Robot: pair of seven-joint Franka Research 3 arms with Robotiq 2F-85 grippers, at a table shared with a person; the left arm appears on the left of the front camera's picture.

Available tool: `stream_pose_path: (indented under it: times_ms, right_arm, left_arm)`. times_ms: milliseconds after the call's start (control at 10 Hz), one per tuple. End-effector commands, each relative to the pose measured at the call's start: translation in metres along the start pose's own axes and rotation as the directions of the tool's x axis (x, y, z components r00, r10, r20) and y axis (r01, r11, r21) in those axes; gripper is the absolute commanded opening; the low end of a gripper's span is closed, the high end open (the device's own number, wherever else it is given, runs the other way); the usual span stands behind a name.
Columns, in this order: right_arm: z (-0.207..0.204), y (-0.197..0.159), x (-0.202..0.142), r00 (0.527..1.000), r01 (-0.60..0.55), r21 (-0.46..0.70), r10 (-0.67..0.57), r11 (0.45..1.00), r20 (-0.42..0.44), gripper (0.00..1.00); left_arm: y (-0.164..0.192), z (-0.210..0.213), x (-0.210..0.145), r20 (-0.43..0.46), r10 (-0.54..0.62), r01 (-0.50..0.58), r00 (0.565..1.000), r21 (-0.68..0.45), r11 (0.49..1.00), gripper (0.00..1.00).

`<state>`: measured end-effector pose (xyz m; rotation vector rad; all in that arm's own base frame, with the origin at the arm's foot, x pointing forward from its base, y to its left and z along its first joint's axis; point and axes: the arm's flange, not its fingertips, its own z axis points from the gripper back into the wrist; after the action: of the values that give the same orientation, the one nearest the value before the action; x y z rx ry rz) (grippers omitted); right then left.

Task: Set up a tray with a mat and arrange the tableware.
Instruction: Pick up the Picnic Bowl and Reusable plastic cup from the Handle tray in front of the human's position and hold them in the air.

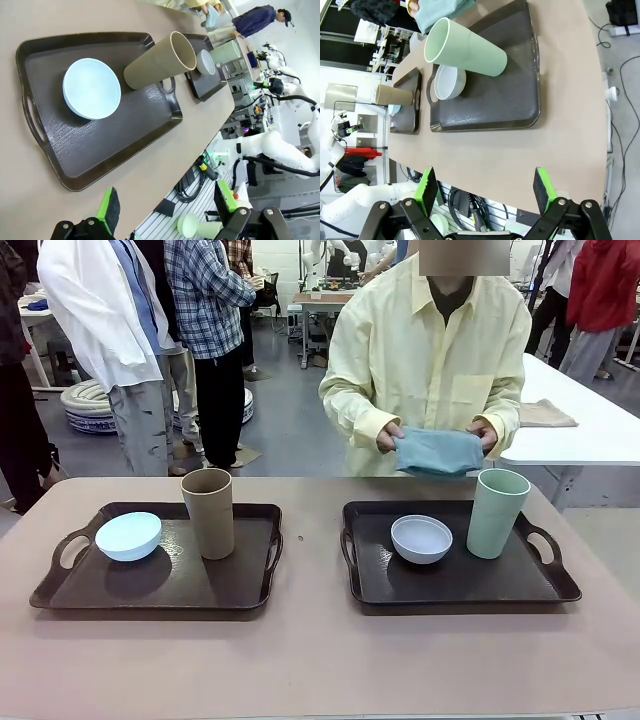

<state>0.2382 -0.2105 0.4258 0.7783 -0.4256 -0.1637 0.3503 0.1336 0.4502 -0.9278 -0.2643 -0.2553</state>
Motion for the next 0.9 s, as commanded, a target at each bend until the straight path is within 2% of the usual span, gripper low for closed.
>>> stream_pose_path:
  times_ms: [0, 800]
  right_arm:
    - [0.0003, -0.0031, 0.0011, 1.000, -0.017, 0.024, 0.017, 1.000, 0.009, 1.00]
    - [0.0003, -0.0031, 0.0011, 1.000, -0.017, 0.024, 0.017, 1.000, 0.009, 1.00]
  left_arm:
    - [0.0017, 0.0015, 0.0012, 0.016, -0.019, 0.020, 1.000, -0.018, 1.000, 1.00]
    - [0.0017, 0.0015, 0.0012, 0.016, -0.019, 0.020, 1.000, -0.018, 1.000, 1.00]
